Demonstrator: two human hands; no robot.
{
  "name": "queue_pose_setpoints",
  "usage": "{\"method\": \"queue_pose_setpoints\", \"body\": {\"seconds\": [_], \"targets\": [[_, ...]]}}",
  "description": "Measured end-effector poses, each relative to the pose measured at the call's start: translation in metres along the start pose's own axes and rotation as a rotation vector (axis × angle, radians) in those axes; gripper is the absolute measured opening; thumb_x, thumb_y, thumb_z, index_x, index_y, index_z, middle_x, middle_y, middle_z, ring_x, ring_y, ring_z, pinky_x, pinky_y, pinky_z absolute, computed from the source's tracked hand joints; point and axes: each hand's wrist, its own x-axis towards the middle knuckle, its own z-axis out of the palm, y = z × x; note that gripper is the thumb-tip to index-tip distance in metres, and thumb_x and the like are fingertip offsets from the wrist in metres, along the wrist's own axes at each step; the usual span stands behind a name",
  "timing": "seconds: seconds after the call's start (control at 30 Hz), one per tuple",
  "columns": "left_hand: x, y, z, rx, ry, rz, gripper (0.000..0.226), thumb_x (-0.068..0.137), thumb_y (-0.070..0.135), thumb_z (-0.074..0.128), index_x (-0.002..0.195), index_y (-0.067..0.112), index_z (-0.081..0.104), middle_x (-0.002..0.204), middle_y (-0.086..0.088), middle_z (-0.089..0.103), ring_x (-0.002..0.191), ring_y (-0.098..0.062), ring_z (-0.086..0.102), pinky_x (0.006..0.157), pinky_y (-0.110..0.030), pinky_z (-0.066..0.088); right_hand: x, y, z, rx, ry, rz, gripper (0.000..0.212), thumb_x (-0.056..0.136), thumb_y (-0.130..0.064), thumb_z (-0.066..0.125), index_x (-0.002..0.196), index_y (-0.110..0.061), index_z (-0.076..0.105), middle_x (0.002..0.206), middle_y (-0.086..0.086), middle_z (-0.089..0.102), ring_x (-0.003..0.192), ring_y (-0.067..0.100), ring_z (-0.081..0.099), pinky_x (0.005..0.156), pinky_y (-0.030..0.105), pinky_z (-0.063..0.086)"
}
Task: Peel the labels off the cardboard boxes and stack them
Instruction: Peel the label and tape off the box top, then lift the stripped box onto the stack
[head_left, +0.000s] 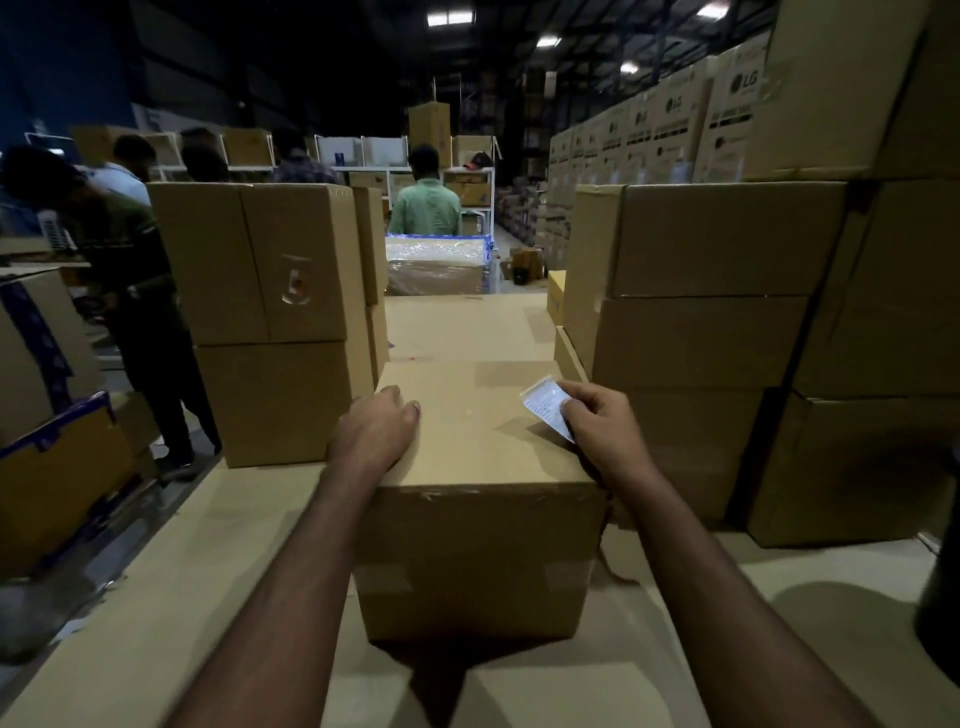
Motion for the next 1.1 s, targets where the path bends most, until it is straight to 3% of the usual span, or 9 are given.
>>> {"method": "queue_pose_setpoints", "body": {"seconds": [0.13, 0.2, 0.33, 0.53, 0.73, 0.83, 0.93, 1.03, 1.1], "targets": [[0.016, 0.006, 0.005, 0.082, 0.016, 0.032, 0.039, 0.101, 0.040, 0.040, 0.120, 0.015, 0.063, 0.112, -0.011, 0.063, 0.094, -0.026, 0.056, 0.077, -0.037, 0.048, 0.020, 0.010, -0.001, -0.110, 0.023, 0.020, 0.022, 0.077, -0.018, 0.057, 0.084, -0.020, 0.077, 0.077, 0.001, 0.075, 0.068, 0.014, 0.065, 0.062, 0.032, 0.049], [0.017, 0.009, 0.006, 0.093, 0.029, 0.023, 0.038, 0.101, 0.040, 0.042, 0.117, 0.014, 0.065, 0.110, -0.011, 0.063, 0.095, -0.026, 0.055, 0.076, -0.036, 0.046, 0.024, 0.012, -0.003, -0.072, 0.047, 0.052, 0.014, 0.081, -0.015, 0.062, 0.078, -0.020, 0.075, 0.080, 0.004, 0.076, 0.072, 0.019, 0.070, 0.065, 0.038, 0.055], [0.008, 0.023, 0.007, 0.028, 0.095, 0.035, 0.040, 0.100, 0.041, 0.048, 0.123, 0.013, 0.066, 0.120, -0.013, 0.062, 0.109, -0.030, 0.055, 0.086, -0.039, 0.048, 0.014, 0.004, -0.014, 0.022, 0.143, 0.036, 0.008, 0.092, -0.007, 0.064, 0.091, -0.007, 0.072, 0.082, 0.009, 0.073, 0.069, 0.015, 0.068, 0.060, 0.030, 0.054], [-0.032, 0.101, 0.013, -0.321, 0.110, 0.391, 0.035, 0.100, 0.038, 0.052, 0.124, 0.015, 0.067, 0.127, -0.005, 0.065, 0.111, -0.021, 0.061, 0.082, -0.030, 0.042, -0.013, 0.003, -0.062, 0.258, 0.276, 0.114, 0.015, 0.093, -0.007, 0.065, 0.105, 0.002, 0.066, 0.082, 0.006, 0.072, 0.065, 0.011, 0.069, 0.056, 0.025, 0.057], [-0.077, 0.214, 0.043, -0.555, -0.067, 0.674, 0.026, 0.100, 0.032, 0.055, 0.117, 0.016, 0.069, 0.110, 0.000, 0.070, 0.096, -0.011, 0.060, 0.080, -0.028, 0.046, -0.046, -0.002, -0.167, 0.278, 0.636, 0.112, 0.013, 0.093, -0.010, 0.066, 0.104, -0.004, 0.067, 0.093, 0.011, 0.073, 0.080, 0.021, 0.071, 0.060, 0.029, 0.056], [-0.107, 0.279, 0.069, -0.647, -0.259, 0.798, 0.025, 0.101, 0.032, 0.055, 0.119, 0.019, 0.066, 0.106, 0.006, 0.065, 0.095, -0.008, 0.059, 0.083, -0.030, 0.051, -0.057, -0.009, -0.246, 0.073, 0.861, -0.012, 0.010, 0.094, -0.012, 0.065, 0.102, -0.006, 0.068, 0.088, 0.006, 0.073, 0.078, 0.016, 0.069, 0.065, 0.029, 0.058], [-0.138, 0.337, 0.098, -0.682, -0.384, 0.892, 0.030, 0.100, 0.033, 0.056, 0.124, 0.017, 0.064, 0.115, 0.000, 0.068, 0.103, -0.015, 0.062, 0.090, -0.036, 0.054, -0.074, -0.017, -0.319, -0.386, 1.072, -0.083, 0.010, 0.094, -0.020, 0.065, 0.098, -0.012, 0.070, 0.087, 0.001, 0.073, 0.078, 0.013, 0.070, 0.064, 0.027, 0.056], [-0.156, 0.380, 0.120, -0.647, -0.466, 0.954, 0.036, 0.099, 0.033, 0.057, 0.129, 0.014, 0.061, 0.121, -0.004, 0.068, 0.111, -0.021, 0.063, 0.093, -0.037, 0.053, -0.087, -0.015, -0.366, -0.789, 1.101, -0.057, 0.014, 0.094, -0.020, 0.064, 0.101, -0.012, 0.073, 0.087, -0.004, 0.070, 0.078, 0.007, 0.063, 0.059, 0.007, 0.038], [-0.163, 0.398, 0.130, -0.620, -0.484, 0.984, 0.035, 0.099, 0.033, 0.056, 0.128, 0.014, 0.061, 0.122, -0.004, 0.068, 0.112, -0.023, 0.063, 0.092, -0.037, 0.053, -0.088, -0.005, -0.387, -0.959, 1.009, 0.036, 0.018, 0.094, -0.020, 0.064, 0.106, -0.012, 0.075, 0.096, 0.000, 0.074, 0.086, 0.011, 0.065, 0.067, 0.011, 0.040]]}}
